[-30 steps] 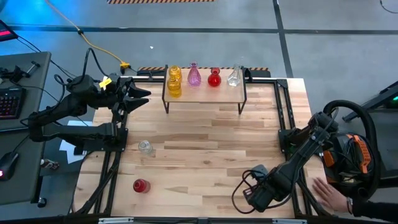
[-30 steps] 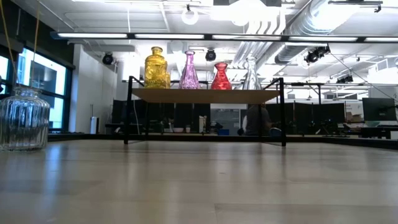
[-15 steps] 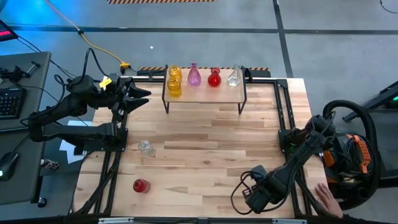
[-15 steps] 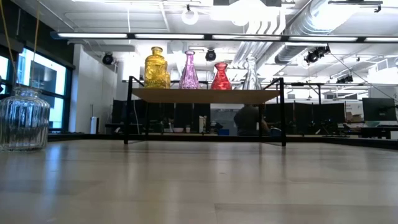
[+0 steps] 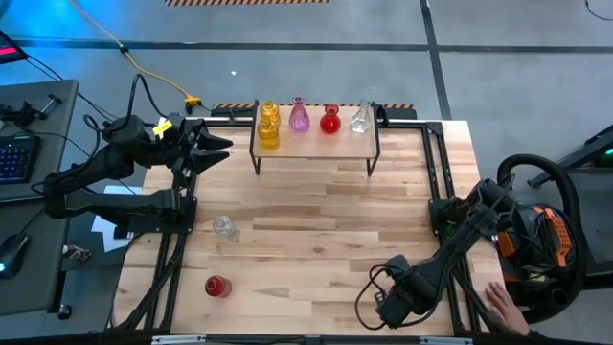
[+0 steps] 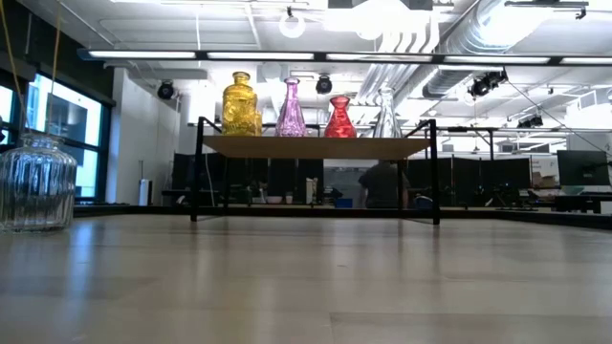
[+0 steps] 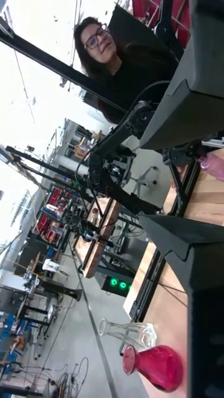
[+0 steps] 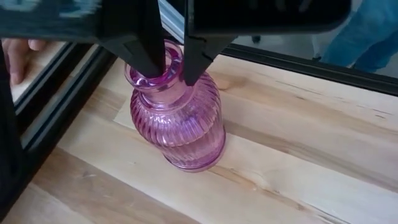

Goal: Sort vases onto shelf
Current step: Put the purple vase on the shelf

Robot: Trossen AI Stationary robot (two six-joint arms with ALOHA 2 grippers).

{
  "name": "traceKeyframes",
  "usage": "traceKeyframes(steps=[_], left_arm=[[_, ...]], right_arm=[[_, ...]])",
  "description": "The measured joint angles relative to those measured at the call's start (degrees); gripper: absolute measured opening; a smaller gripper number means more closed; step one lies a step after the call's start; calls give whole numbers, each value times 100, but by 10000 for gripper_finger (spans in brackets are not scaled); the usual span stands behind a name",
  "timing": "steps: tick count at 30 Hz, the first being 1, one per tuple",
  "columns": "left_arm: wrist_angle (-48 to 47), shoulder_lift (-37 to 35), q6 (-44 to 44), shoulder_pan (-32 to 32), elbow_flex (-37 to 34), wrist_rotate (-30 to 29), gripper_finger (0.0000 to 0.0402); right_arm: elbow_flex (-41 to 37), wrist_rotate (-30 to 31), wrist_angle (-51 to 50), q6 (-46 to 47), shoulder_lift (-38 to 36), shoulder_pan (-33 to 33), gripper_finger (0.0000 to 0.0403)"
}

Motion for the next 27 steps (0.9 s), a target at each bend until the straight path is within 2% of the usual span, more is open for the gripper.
traceKeyframes(steps=[11, 19, 27], left_arm=[[0, 2, 35, 2, 0, -4, 175], [0, 118, 41, 0, 0, -7, 175], [-6, 320, 194, 2, 0, -15, 175]], right_arm=[[293, 105, -191, -390, 39, -144, 4], [823, 494, -635, -842, 39, -372, 2], [1767, 1238, -1405, -1562, 33, -769, 1]])
